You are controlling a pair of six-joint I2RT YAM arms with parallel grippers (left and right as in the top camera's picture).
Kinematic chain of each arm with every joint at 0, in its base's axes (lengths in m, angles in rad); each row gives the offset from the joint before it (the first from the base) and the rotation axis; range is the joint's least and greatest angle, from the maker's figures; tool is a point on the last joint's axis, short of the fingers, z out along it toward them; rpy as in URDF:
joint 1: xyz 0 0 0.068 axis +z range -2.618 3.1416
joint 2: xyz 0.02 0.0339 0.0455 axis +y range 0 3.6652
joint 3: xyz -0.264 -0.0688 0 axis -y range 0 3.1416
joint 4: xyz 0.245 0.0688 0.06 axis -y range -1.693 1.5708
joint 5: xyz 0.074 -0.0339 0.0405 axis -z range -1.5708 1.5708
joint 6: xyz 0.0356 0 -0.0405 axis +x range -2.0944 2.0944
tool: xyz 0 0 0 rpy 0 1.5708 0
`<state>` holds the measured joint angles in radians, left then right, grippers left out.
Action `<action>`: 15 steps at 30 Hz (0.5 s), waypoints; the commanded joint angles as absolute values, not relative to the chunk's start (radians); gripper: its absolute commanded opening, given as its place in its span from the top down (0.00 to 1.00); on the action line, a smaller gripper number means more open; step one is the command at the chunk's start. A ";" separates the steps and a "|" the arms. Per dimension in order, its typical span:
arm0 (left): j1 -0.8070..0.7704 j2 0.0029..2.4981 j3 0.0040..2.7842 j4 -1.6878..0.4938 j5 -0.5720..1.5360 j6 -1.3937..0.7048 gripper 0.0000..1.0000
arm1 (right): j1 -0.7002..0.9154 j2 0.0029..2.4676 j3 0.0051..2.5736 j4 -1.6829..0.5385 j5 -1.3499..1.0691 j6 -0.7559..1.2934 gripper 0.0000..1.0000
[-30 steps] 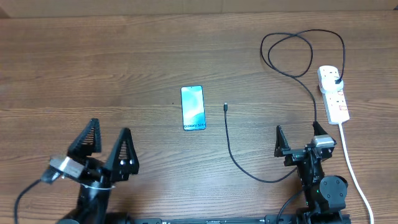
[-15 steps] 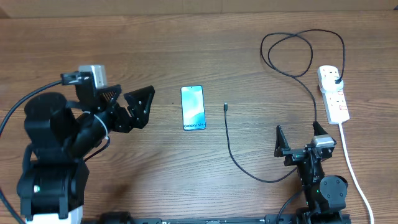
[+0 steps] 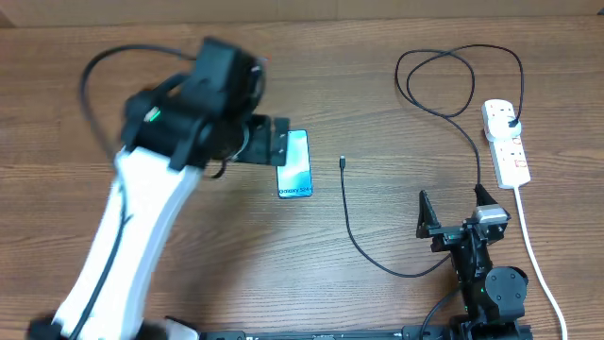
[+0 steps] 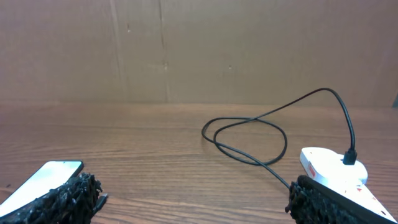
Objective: Plug charger to phone and switch on socket
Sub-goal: 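Move the left gripper forward over the blue-screen phone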
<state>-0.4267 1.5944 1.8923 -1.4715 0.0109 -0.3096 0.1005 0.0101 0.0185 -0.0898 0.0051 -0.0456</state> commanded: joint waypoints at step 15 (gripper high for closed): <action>-0.479 2.006 2.022 -1.482 0.015 -0.696 0.00 | 0.101 0.003 0.008 -0.084 0.007 -0.050 0.00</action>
